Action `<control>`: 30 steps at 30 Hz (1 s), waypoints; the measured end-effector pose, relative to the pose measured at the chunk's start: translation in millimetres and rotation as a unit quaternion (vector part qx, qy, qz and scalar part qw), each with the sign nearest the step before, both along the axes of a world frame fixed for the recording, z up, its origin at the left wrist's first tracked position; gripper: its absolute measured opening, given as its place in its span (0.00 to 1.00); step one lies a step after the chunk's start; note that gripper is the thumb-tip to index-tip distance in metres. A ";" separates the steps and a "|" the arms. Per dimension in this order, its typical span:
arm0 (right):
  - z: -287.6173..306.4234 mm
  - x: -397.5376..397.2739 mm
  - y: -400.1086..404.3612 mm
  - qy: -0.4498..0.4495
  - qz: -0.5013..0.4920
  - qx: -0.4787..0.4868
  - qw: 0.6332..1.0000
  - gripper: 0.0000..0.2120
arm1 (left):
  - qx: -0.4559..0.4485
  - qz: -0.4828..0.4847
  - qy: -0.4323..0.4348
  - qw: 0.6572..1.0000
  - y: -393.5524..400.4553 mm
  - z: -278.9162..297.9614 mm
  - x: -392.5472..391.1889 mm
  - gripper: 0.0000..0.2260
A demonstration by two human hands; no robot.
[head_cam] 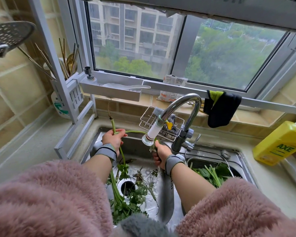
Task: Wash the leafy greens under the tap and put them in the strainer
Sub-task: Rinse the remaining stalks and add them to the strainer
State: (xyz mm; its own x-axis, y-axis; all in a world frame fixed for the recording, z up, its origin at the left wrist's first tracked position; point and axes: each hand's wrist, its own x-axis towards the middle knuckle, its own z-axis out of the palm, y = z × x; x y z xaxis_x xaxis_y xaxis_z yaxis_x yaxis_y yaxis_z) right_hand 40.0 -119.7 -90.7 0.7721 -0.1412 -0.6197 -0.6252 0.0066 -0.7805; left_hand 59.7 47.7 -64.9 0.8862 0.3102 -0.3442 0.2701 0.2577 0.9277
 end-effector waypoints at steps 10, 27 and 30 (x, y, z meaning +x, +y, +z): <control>-6.4 -12.9 -14.4 0.051 0.209 -0.224 0.950 0.14 | 0.019 -0.076 0.036 0.996 3.9 -3.0 -0.7 0.07; -17.2 -35.5 -77.9 0.071 0.135 -0.416 0.897 0.18 | -0.004 -0.186 0.094 0.978 -37.6 -9.1 -16.7 0.07; -20.0 -37.0 -78.0 0.094 0.127 -0.428 0.890 0.21 | -0.007 -0.204 0.100 0.974 -39.1 -10.3 -18.2 0.06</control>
State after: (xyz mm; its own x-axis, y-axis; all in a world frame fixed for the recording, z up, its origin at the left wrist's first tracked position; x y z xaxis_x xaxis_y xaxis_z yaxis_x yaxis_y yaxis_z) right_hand 3.0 -197.7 -110.7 0.7412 -0.4579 -0.4909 -0.6408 -0.7005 -0.3142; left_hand 41.6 8.7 -75.2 0.8490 -0.0597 -0.5250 0.5284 0.1034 0.8427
